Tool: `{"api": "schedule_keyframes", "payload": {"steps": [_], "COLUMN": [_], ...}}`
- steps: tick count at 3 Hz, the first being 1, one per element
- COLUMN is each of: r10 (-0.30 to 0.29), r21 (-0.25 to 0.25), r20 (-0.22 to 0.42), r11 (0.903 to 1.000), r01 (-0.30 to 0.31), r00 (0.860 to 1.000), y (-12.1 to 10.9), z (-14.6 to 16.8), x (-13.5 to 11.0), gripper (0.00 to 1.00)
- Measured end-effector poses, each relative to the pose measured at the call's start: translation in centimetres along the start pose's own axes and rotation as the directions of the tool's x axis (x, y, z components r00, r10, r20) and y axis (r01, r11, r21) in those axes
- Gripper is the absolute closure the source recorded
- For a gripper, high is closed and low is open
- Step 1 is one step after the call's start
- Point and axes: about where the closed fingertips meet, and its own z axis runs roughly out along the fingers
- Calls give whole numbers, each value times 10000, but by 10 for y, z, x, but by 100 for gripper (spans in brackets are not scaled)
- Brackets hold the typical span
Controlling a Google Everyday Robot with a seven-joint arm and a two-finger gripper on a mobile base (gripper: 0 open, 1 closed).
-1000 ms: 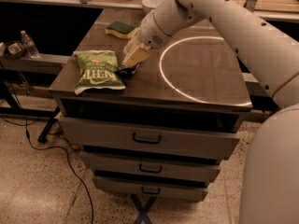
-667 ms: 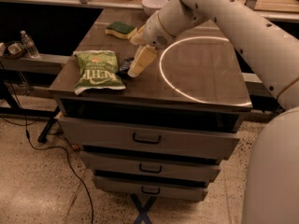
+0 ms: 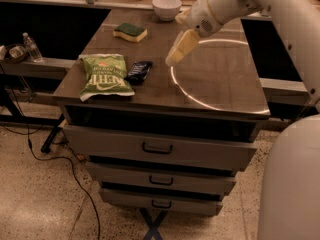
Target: Move rxbar blueberry near green jalapeno chip bag
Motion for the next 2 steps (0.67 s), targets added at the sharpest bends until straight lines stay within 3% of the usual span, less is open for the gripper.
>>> {"api": "schedule_keyframes", "payload": {"steps": [1,2], "r10": [526,789], "r21": [2605,4401], "r20": [689,993], "r11": [9630,8906], "r01": [-689,-1149], "r00": [9962,9919], "y": [-58,-71], "z": [-125,-221], "x": [5,9], "gripper": [0,0]}}
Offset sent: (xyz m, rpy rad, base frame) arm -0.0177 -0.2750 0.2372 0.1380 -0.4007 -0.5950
